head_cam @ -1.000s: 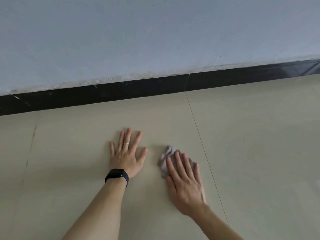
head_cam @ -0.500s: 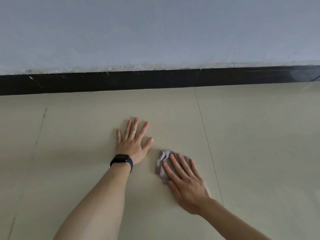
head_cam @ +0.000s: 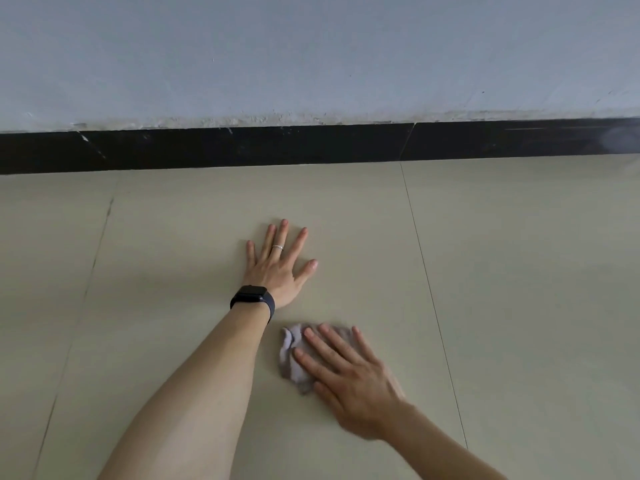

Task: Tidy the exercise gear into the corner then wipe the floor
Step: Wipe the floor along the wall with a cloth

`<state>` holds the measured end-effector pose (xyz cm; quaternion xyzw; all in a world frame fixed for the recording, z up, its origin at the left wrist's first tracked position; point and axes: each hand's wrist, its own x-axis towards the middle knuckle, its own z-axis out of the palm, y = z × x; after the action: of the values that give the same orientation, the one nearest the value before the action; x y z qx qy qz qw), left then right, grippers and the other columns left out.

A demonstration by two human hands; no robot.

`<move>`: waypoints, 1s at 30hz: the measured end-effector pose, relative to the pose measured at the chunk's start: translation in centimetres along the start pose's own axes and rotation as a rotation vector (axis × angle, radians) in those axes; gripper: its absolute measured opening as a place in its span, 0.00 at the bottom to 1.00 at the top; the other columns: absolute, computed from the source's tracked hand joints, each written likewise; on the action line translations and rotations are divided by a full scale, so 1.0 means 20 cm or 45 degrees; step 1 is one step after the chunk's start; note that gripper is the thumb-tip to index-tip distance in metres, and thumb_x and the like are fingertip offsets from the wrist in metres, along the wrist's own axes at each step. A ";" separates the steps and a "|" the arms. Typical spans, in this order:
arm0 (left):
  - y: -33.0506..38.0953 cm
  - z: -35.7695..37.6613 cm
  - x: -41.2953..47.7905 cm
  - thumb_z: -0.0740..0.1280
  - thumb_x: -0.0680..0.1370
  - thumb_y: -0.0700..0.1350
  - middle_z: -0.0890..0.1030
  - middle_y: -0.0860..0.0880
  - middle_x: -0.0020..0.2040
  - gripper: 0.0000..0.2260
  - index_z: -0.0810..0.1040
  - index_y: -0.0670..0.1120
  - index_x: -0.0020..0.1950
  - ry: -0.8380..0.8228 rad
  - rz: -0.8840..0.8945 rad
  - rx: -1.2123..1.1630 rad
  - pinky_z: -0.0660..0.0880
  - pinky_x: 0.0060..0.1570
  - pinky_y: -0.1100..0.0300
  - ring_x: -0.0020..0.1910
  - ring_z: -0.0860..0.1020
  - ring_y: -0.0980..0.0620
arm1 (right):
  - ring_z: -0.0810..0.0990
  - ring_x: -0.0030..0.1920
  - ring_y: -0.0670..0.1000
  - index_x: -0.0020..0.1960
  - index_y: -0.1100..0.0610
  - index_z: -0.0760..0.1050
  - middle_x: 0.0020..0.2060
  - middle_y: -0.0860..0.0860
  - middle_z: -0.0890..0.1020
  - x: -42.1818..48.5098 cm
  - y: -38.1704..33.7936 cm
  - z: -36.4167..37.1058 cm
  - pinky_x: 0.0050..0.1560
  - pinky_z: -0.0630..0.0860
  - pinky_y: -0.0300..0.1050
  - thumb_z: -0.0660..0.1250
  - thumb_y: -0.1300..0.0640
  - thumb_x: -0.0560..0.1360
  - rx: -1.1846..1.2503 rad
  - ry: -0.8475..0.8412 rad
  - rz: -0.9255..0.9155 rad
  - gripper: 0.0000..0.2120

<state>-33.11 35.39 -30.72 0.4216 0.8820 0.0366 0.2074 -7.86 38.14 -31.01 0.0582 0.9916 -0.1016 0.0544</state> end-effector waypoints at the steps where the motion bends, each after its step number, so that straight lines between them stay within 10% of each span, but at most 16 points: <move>1: -0.01 0.01 -0.02 0.45 0.81 0.66 0.34 0.53 0.80 0.29 0.38 0.64 0.79 0.017 0.008 0.002 0.37 0.75 0.42 0.79 0.35 0.51 | 0.51 0.80 0.52 0.81 0.44 0.53 0.80 0.47 0.53 0.01 0.06 -0.01 0.75 0.50 0.61 0.48 0.44 0.84 -0.010 -0.007 0.067 0.26; 7: -0.06 0.17 -0.31 0.40 0.79 0.64 0.36 0.54 0.80 0.28 0.41 0.63 0.79 0.223 -0.036 0.059 0.40 0.76 0.42 0.79 0.38 0.52 | 0.32 0.78 0.47 0.80 0.40 0.39 0.79 0.42 0.36 -0.13 0.20 -0.05 0.77 0.37 0.56 0.41 0.42 0.83 0.212 0.044 0.776 0.27; 14: -0.02 0.31 -0.61 0.47 0.80 0.60 0.46 0.53 0.81 0.27 0.52 0.60 0.80 0.287 -0.026 -0.001 0.48 0.75 0.37 0.80 0.47 0.50 | 0.50 0.80 0.52 0.81 0.44 0.50 0.81 0.48 0.52 -0.57 0.07 -0.02 0.75 0.53 0.61 0.48 0.43 0.84 -0.024 -0.113 -0.002 0.26; 20: 0.04 0.45 -0.92 0.48 0.81 0.58 0.49 0.51 0.82 0.28 0.54 0.55 0.81 0.234 -0.026 -0.002 0.51 0.74 0.36 0.80 0.49 0.48 | 0.29 0.77 0.49 0.78 0.42 0.34 0.79 0.46 0.34 -0.42 0.13 -0.06 0.78 0.38 0.59 0.36 0.40 0.81 0.352 0.027 1.089 0.27; 26: -0.01 0.46 -1.15 0.47 0.81 0.59 0.44 0.53 0.82 0.26 0.50 0.61 0.80 0.116 -0.030 0.018 0.49 0.74 0.36 0.80 0.45 0.49 | 0.48 0.80 0.53 0.81 0.46 0.51 0.81 0.49 0.52 -0.64 -0.35 0.09 0.77 0.46 0.59 0.49 0.44 0.84 0.164 -0.084 -0.046 0.26; 30: -0.09 0.45 -1.31 0.41 0.80 0.62 0.33 0.58 0.79 0.25 0.41 0.67 0.78 0.033 -0.135 0.003 0.41 0.75 0.39 0.78 0.36 0.54 | 0.38 0.79 0.46 0.81 0.41 0.44 0.80 0.43 0.43 -0.54 -0.05 0.01 0.78 0.44 0.60 0.44 0.44 0.84 0.180 -0.018 0.404 0.25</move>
<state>-16.18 13.38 -30.55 0.3739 0.9058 0.0300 0.1972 2.62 36.08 -29.76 0.2168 0.9600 -0.1617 0.0726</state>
